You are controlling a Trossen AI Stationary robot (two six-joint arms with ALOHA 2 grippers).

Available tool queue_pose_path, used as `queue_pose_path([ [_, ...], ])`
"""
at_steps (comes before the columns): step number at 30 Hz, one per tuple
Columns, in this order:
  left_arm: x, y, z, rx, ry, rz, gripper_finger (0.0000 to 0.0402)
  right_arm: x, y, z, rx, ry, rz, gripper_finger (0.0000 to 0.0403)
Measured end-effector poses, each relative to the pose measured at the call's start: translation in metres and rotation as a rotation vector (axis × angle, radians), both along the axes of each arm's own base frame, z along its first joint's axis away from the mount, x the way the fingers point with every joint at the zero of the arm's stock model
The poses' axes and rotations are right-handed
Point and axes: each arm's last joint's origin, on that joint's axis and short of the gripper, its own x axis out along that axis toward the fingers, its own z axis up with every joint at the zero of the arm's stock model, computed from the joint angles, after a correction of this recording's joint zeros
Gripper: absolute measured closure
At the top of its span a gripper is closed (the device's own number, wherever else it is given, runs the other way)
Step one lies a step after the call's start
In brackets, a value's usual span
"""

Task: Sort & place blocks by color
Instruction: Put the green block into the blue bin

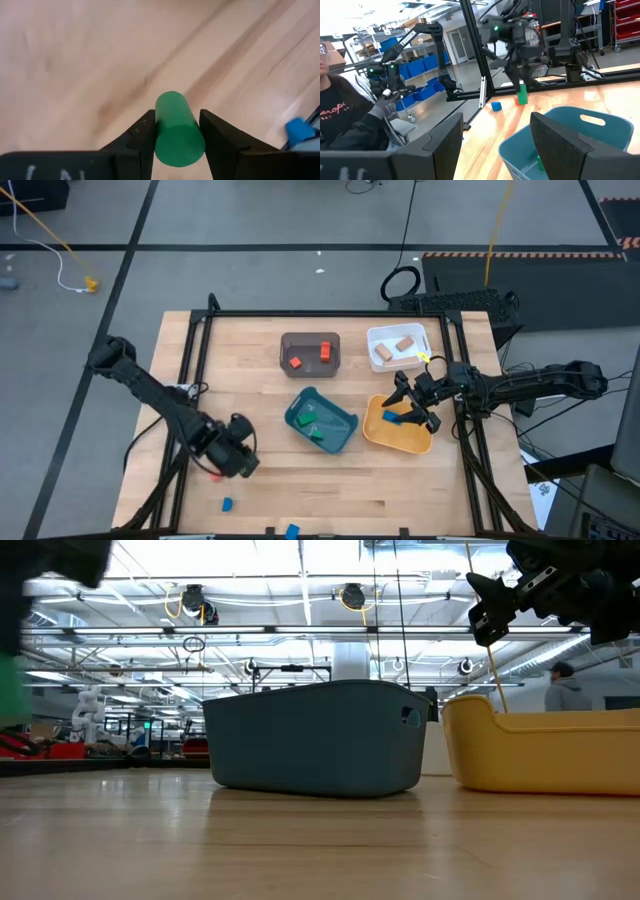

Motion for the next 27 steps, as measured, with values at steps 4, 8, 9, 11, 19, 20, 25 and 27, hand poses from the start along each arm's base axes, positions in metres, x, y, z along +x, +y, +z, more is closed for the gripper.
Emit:
queue_pose_path([
  [4, 0.015, 0.018, 0.012, 0.114, -0.168, -0.057, 0.0262, 0.0, 0.0, 0.0, 0.0, 0.0, 0.0, 0.0179],
  [8, 0.033, 0.031, 0.022, 0.267, -0.33, -0.127, 0.0245, 0.0, 0.0, 0.0, 0.0, 0.0, 0.0, 0.0179],
  [9, 0.037, 0.034, 0.024, 0.309, -0.359, -0.145, 0.0246, 0.0, 0.0, 0.0, 0.0, 0.0, 0.0, 0.0179],
  [11, 0.046, 0.04, 0.029, 0.39, -0.425, -0.173, 0.0255, 0.0, 0.0, 0.0, 0.0, 0.0, 0.0, 0.0179],
  [19, 0.077, 0.061, 0.037, 0.595, -0.564, -0.22, 0.0267, 0.0, 0.0, 0.0, 0.0, 0.0, 0.0, 0.0179],
  [20, 0.08, 0.062, 0.035, 0.609, -0.557, -0.231, 0.0261, 0.0, 0.0, 0.0, 0.0, 0.0, 0.0, 0.0179],
  [25, 0.095, 0.063, 0.02, 0.632, -0.538, -0.245, 0.0236, 0.0, 0.0, 0.0, 0.0, 0.0, 0.0, 0.0179],
  [27, 0.1, 0.063, 0.014, 0.635, -0.527, -0.245, 0.0238, 0.0, 0.0, 0.0, 0.0, 0.0, 0.0, 0.0179],
])
